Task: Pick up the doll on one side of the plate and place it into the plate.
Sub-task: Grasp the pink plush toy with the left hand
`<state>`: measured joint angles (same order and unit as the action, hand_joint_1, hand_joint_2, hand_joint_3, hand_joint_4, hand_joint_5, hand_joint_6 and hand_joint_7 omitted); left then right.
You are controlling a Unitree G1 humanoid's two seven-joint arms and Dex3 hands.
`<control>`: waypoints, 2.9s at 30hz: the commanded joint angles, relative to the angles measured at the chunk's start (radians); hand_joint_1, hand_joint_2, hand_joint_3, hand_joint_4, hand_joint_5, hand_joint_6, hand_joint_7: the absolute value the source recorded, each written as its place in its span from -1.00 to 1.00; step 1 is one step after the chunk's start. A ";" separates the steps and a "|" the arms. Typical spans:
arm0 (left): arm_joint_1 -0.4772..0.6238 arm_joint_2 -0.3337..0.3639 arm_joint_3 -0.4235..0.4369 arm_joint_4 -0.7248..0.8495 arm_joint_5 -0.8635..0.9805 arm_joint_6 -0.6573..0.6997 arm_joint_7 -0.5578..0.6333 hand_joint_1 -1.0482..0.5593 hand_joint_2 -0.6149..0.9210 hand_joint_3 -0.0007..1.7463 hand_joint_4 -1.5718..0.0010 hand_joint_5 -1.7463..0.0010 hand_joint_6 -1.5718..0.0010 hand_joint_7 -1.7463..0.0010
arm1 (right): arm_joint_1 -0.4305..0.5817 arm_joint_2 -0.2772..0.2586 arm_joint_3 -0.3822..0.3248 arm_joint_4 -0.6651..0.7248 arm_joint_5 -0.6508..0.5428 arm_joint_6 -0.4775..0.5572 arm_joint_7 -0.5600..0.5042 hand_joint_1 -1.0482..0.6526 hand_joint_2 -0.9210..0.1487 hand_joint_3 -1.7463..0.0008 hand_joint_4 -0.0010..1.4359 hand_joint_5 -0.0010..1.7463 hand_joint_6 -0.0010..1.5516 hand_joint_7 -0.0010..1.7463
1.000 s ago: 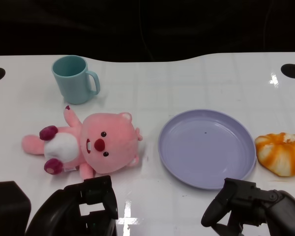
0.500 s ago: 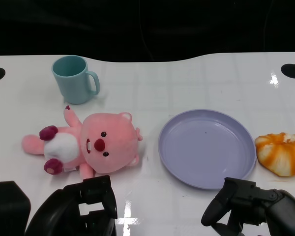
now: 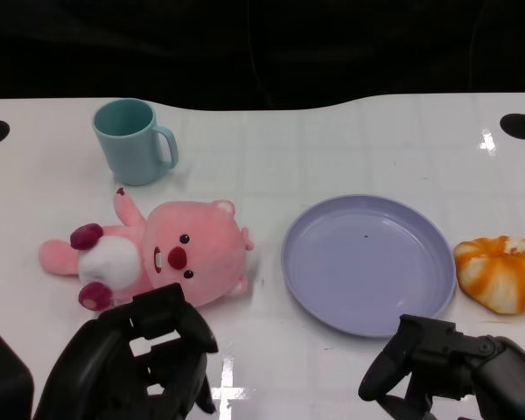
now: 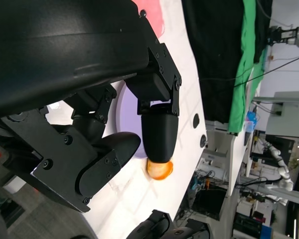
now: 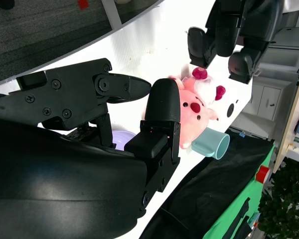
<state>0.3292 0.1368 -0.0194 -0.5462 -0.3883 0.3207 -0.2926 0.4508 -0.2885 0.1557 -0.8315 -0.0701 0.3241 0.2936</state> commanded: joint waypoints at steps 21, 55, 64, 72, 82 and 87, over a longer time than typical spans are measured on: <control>-0.123 0.210 0.064 -0.021 0.518 -0.263 0.013 -0.48 1.00 -0.82 1.00 0.12 0.70 0.84 | -0.015 -0.005 0.003 0.022 0.003 -0.016 -0.002 -0.05 -1.00 0.59 -0.08 0.81 -0.24 0.50; -0.660 0.444 -0.241 0.536 1.258 -0.265 -0.038 -0.60 1.00 -0.95 0.93 0.39 0.64 0.96 | 0.003 0.002 0.022 -0.004 -0.010 -0.012 -0.013 -0.06 -1.00 0.59 -0.08 0.82 -0.24 0.50; -0.778 0.390 -0.344 0.749 1.296 -0.238 -0.035 -0.61 1.00 -0.94 0.90 0.48 0.62 0.98 | 0.007 0.005 0.028 -0.025 -0.014 0.007 -0.021 -0.07 -1.00 0.59 -0.08 0.82 -0.25 0.50; -0.889 0.316 -0.421 1.042 1.287 -0.226 -0.002 -0.59 1.00 -0.95 0.70 0.74 0.56 0.99 | 0.016 0.004 0.028 -0.041 -0.013 0.020 -0.023 -0.07 -1.00 0.59 -0.09 0.83 -0.24 0.51; -0.981 0.237 -0.515 1.372 1.268 -0.292 0.093 -0.54 1.00 -0.96 0.66 0.82 0.52 0.99 | 0.030 0.002 0.023 -0.058 -0.003 0.028 -0.021 -0.08 -1.00 0.59 -0.10 0.83 -0.25 0.50; -0.999 0.192 -0.535 1.494 1.238 -0.321 0.141 -0.40 1.00 -0.95 0.42 0.82 0.28 0.95 | 0.036 0.002 0.025 -0.067 -0.007 0.030 -0.024 -0.08 -1.00 0.60 -0.09 0.82 -0.24 0.50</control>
<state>-0.7063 0.3467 -0.5330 0.8944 0.8584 0.0208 -0.1423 0.4820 -0.2792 0.1896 -0.8844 -0.0799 0.3471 0.2723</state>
